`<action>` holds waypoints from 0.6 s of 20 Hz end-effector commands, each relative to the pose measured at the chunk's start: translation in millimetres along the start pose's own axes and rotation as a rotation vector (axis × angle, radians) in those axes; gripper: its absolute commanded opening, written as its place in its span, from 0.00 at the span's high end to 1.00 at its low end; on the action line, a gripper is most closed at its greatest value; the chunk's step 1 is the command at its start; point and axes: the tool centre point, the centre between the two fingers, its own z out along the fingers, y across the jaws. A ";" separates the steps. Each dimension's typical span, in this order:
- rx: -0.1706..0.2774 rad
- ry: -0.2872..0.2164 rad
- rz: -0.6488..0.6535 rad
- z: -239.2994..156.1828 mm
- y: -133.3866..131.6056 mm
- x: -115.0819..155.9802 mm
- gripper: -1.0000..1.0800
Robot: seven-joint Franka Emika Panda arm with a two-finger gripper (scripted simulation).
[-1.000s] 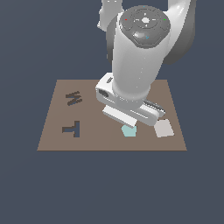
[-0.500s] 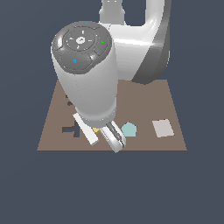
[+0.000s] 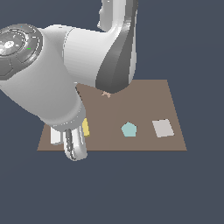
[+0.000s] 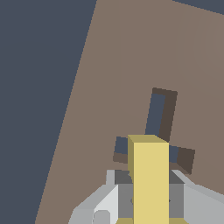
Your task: Insert a designated object into the corresponding slot on a board.
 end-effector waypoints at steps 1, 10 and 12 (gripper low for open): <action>0.000 0.000 0.065 -0.5 4.4 12.6 1.00; 0.000 0.000 0.172 -0.9 15.4 33.0 1.00; 0.000 0.000 0.172 -0.9 15.7 32.9 1.00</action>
